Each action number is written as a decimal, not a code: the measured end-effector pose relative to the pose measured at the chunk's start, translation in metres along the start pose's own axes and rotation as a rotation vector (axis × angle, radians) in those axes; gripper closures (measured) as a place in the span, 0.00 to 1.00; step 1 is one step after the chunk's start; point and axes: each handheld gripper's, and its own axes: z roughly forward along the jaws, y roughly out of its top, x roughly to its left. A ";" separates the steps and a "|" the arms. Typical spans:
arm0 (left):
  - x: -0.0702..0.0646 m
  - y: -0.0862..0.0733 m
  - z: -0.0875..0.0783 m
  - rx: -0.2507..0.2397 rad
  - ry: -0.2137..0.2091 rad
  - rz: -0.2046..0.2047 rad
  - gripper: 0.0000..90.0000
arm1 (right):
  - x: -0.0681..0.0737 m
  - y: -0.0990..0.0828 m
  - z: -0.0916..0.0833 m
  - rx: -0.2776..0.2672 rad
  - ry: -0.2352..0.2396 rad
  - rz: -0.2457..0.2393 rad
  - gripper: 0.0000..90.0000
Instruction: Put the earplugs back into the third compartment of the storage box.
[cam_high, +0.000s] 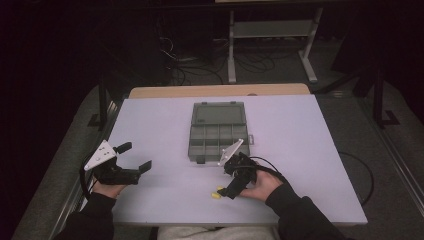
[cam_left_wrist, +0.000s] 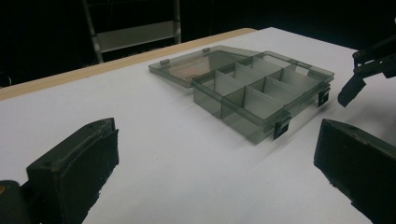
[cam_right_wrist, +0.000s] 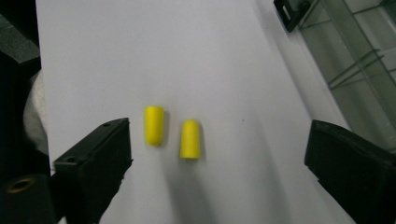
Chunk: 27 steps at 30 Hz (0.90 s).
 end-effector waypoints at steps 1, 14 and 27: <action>0.000 0.000 0.000 0.000 -0.001 0.000 0.00 | 0.000 0.000 0.001 0.006 0.007 0.003 0.14; 0.000 0.000 0.000 -0.003 -0.004 -0.001 0.00 | 0.003 0.003 0.011 0.048 0.030 -0.008 0.33; -0.001 0.000 0.000 0.001 -0.009 0.005 0.00 | 0.006 0.005 0.014 0.073 0.044 -0.026 0.68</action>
